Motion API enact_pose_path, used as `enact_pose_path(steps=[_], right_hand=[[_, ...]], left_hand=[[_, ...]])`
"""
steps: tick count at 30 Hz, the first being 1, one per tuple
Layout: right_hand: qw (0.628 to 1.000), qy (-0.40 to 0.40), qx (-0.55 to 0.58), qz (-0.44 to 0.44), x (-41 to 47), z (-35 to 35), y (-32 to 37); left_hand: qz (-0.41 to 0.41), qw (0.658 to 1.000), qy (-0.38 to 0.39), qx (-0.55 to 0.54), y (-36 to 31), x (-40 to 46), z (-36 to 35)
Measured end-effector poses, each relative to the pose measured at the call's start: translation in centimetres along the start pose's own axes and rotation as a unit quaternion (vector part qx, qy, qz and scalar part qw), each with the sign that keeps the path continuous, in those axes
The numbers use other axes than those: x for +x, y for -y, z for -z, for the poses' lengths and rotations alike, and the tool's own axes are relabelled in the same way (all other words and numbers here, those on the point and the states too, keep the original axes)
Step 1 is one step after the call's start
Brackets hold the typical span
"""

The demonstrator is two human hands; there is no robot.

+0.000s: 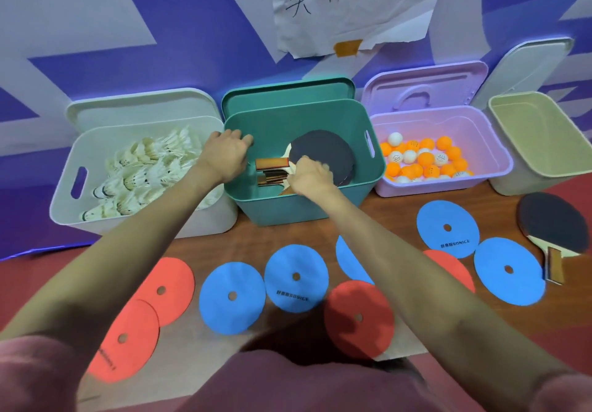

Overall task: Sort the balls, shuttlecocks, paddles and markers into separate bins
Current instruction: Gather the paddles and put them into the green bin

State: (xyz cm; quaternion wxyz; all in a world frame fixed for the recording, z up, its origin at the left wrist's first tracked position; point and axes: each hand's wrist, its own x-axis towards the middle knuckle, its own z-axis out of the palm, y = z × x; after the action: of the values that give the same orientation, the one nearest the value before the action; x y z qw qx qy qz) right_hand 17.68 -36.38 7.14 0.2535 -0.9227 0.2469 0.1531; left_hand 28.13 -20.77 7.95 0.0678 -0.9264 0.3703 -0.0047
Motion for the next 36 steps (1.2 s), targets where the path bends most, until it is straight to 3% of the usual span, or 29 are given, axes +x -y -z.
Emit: enact_pose_path(steps=[4,7,9,14,18,23,28,36], right_hand=[[0.981,-0.153,-0.072,0.092,-2.0,1.3,-4.2],[0.953,-0.269,-0.048,0.132,-3.2,1.5,-9.9],[0.944,-0.301,-0.026,0.132,-4.2,1.5,-14.7],[0.963,-0.267,-0.027,0.017,-6.9,1.0,-28.6],[0.968,-0.232,-0.025,-0.089,-9.3,1.4,-38.8],[0.948,-0.236,0.011,-0.212,-11.6,2.2,-48.7],[0.946,-0.169,0.058,-0.269,-10.6,2.7,-54.4],[0.940,-0.166,0.104,-0.281,-7.6,3.5,-55.6]], left_hand=[[0.044,0.998,-0.024,-0.047,-3.0,-0.7,0.4],[0.042,0.993,-0.076,-0.080,-7.2,-1.3,0.3],[0.009,0.986,-0.128,-0.103,-10.8,-1.7,0.3],[-0.120,0.966,-0.177,-0.147,-21.4,-1.5,0.1],[-0.168,0.963,-0.115,-0.178,-29.7,-0.2,-1.3],[-0.195,0.962,-0.009,-0.189,-38.7,2.3,-3.3],[-0.204,0.961,0.063,-0.175,-45.1,4.2,-4.1],[-0.172,0.965,0.087,-0.177,-49.3,5.0,-4.1]])
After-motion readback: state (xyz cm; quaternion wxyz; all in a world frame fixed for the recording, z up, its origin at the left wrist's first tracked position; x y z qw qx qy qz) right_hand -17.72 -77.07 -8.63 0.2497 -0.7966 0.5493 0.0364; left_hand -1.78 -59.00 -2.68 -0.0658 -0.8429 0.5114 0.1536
